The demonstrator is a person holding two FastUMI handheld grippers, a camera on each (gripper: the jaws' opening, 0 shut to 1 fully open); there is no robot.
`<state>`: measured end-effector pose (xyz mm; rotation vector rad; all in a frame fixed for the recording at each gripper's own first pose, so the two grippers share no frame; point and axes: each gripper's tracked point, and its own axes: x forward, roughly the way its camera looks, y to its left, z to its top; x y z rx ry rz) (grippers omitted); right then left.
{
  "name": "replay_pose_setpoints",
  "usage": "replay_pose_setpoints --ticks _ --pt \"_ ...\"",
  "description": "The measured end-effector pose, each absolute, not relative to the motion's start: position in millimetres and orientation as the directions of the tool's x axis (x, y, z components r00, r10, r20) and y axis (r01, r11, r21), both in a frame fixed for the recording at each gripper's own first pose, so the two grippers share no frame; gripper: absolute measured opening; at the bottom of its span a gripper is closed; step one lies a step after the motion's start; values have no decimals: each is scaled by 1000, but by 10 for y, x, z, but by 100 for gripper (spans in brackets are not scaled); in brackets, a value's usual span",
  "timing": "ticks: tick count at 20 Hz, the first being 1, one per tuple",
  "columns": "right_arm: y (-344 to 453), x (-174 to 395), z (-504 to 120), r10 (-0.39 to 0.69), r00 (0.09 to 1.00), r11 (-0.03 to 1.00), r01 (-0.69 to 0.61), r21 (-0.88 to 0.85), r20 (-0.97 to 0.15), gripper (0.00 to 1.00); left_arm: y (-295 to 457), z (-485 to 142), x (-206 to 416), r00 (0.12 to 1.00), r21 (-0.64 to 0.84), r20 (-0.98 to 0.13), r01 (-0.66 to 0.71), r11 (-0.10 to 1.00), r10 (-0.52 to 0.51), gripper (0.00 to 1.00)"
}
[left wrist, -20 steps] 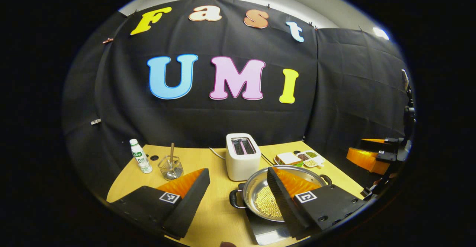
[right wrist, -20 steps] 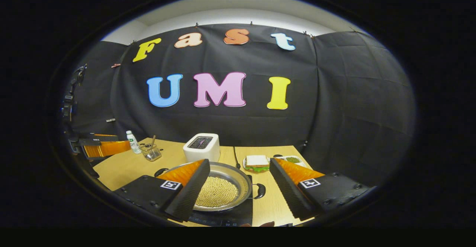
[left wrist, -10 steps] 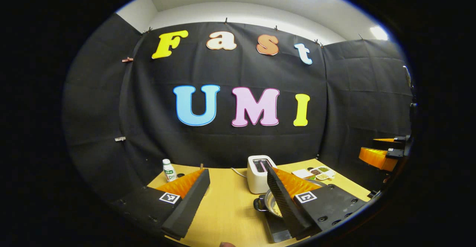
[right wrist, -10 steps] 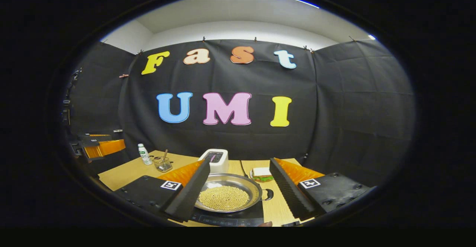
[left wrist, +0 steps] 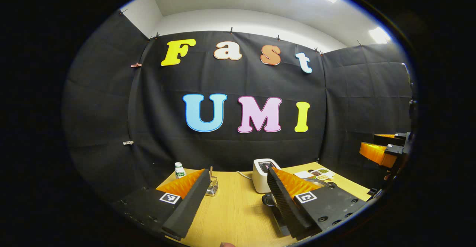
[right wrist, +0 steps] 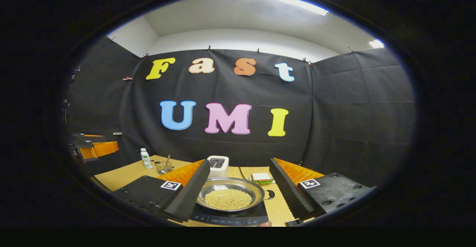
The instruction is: First push the handle of the pot to place it horizontally, then grasp the pot with both hands and set it on the induction cooktop.
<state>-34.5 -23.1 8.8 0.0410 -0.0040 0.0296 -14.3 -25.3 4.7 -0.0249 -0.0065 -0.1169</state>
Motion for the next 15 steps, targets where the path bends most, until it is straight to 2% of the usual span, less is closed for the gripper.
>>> replay_pose_setpoints --ticks 15 --pt "-123 -417 38 12 1000 999 -12 38 -16 98 -175 -21 -93 990 -41 -28 137 990 -138 96"
